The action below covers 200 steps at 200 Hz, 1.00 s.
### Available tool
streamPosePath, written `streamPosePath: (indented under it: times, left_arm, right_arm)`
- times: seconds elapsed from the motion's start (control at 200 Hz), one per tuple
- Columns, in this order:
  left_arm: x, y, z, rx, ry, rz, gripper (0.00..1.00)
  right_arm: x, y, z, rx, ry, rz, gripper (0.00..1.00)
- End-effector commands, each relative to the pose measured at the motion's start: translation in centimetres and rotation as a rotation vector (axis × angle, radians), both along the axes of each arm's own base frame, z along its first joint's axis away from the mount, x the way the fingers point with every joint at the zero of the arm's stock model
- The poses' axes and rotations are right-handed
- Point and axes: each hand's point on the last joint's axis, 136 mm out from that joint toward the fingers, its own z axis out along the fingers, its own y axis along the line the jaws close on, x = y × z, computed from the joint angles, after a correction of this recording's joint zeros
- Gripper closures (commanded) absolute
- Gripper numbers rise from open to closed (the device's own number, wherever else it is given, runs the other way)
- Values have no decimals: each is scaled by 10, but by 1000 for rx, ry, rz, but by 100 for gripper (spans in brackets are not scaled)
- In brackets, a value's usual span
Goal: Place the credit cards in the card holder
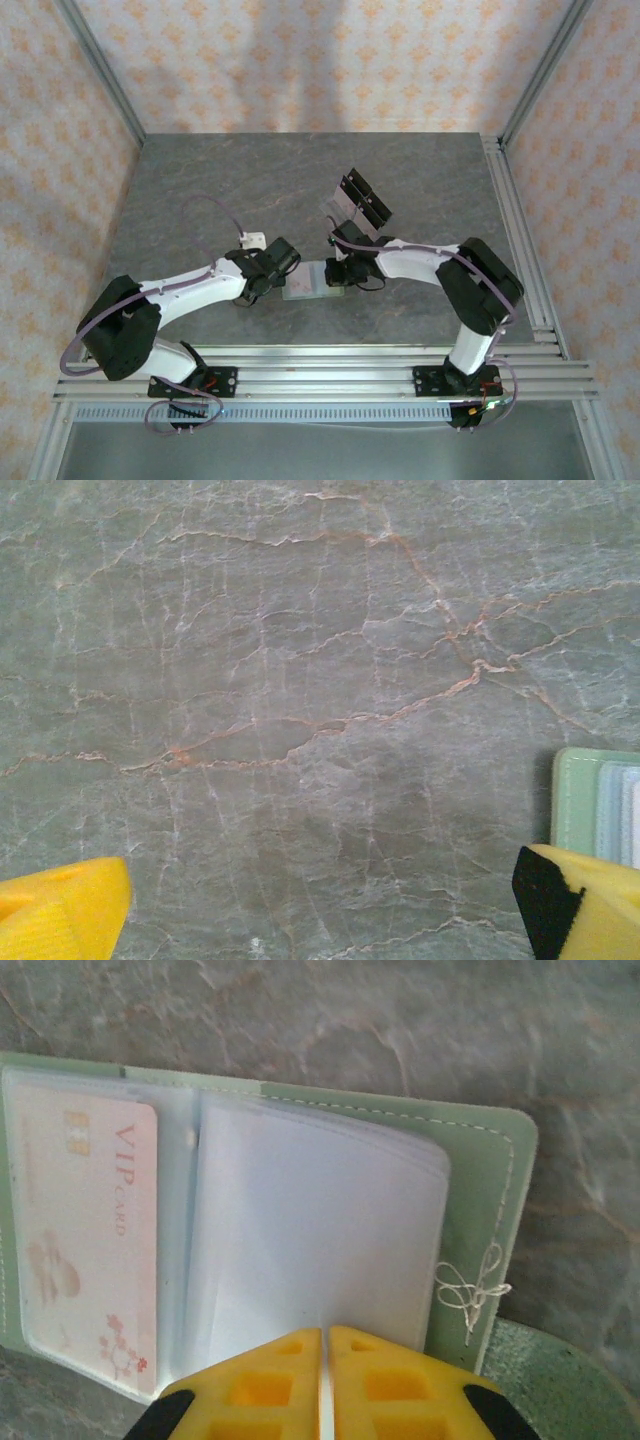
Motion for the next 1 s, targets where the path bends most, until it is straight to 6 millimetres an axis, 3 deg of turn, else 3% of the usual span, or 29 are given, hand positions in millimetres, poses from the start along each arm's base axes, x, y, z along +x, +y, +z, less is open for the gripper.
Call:
streamPosePath:
  times: [0.0, 0.09, 0.27, 0.36, 0.851, 0.996]
  left_arm:
    - [9, -8, 6, -20, -19, -28, 0]
    - [10, -14, 6, -49, -22, -49, 0]
    - [9, -22, 5, -87, -25, -77, 0]
    - [8, -22, 4, -85, -24, -78, 0]
    - [6, -20, 2, -68, -26, -84, 0]
    - [6, -21, 0, -71, -24, -91, 0]
  right_arm:
    - [-9, -12, 0, -29, 10, -39, 89]
    - [-5, -6, 15, 0, -18, -38, 87]
    - [9, 0, 46, 7, -89, -26, 67]
    - [13, 0, 49, -14, -98, -11, 62]
    - [13, -1, 8, -96, -27, 13, 54]
    - [8, 10, 2, -51, 19, 17, 52]
